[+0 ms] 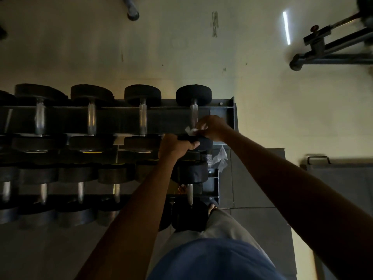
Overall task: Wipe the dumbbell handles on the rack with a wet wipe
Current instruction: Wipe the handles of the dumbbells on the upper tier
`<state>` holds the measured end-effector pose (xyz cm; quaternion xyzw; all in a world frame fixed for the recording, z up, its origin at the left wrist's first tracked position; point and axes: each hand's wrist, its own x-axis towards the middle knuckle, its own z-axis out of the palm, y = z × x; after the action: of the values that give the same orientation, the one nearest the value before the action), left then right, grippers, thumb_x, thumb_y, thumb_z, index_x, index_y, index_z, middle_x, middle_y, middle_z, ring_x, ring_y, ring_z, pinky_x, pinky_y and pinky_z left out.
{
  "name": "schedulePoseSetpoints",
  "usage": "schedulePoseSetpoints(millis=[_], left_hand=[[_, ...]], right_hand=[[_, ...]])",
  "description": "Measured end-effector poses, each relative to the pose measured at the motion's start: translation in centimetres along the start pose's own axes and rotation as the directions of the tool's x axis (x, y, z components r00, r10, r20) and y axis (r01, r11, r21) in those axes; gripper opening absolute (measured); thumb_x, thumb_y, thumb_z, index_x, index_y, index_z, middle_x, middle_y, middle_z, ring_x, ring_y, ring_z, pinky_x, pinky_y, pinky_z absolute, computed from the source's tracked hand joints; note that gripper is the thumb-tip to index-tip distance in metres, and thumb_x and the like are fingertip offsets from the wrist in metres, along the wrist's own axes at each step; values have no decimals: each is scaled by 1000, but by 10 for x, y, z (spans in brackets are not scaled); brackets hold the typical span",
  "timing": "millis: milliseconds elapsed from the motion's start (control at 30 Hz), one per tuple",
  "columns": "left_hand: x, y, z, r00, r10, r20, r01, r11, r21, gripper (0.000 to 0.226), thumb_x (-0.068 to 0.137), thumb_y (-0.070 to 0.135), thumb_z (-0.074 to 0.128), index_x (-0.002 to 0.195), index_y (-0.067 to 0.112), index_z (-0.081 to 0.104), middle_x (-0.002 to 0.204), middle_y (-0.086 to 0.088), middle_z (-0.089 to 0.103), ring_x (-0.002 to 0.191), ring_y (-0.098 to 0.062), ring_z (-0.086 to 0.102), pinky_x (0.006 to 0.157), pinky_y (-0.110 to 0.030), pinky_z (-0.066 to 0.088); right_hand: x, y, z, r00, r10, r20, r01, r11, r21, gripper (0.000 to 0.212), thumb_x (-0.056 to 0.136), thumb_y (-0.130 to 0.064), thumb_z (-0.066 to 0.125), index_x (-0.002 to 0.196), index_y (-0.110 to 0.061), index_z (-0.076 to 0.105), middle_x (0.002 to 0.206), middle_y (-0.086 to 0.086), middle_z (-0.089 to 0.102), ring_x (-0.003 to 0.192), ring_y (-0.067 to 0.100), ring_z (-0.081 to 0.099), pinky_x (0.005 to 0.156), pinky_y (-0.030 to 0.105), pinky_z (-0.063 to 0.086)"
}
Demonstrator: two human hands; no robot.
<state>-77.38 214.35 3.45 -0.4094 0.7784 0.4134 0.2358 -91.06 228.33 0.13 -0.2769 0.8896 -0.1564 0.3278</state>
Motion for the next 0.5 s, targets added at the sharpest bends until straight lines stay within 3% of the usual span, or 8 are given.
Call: schedulePoseSetpoints(millis=[100, 167, 300, 367, 500], left_hand=[[-3, 2, 0, 1000, -15, 0, 15, 999, -33, 69, 76, 56, 91, 127, 17, 66, 126, -6, 67, 118, -29, 62, 101, -43, 51], [-3, 3, 0, 999, -37, 2, 37, 998, -55, 66, 76, 53, 93, 125, 17, 67, 125, -6, 68, 116, -29, 63, 101, -44, 54], [-1, 5, 0, 996, -90, 30, 91, 995, -39, 66, 75, 53, 93, 124, 16, 68, 123, -6, 68, 113, -29, 63, 101, -50, 56], [1, 4, -1, 995, -96, 37, 98, 994, -41, 64, 75, 53, 93, 122, 16, 70, 122, -6, 69, 112, -29, 63, 101, -49, 56], [2, 3, -1, 995, -95, 39, 96, 995, -33, 72, 72, 57, 94, 125, 14, 69, 126, -9, 68, 117, -33, 63, 101, -50, 57]], right_hand=[[-5, 15, 10, 999, 40, 17, -42, 981, 190, 15, 95, -30, 71, 110, -25, 70, 111, -2, 69, 106, 13, 63, 91, 30, 48], [-5, 22, 15, 998, 62, 21, -66, 954, 294, 7, 96, -33, 71, 100, -28, 68, 106, -4, 68, 103, 13, 64, 87, 28, 49], [-3, 30, 20, 993, 93, 66, -112, 897, 427, 8, 97, -34, 69, 93, -27, 65, 96, -3, 64, 91, 11, 61, 72, 22, 45], [3, 36, 23, 992, 88, 90, -118, 898, 423, 6, 98, -31, 66, 93, -28, 66, 98, -1, 64, 95, 14, 62, 76, 23, 47], [15, 44, 34, 981, 144, 132, -186, 894, 407, 11, 100, -23, 61, 108, -20, 69, 112, 4, 66, 106, 19, 62, 98, 41, 53]])
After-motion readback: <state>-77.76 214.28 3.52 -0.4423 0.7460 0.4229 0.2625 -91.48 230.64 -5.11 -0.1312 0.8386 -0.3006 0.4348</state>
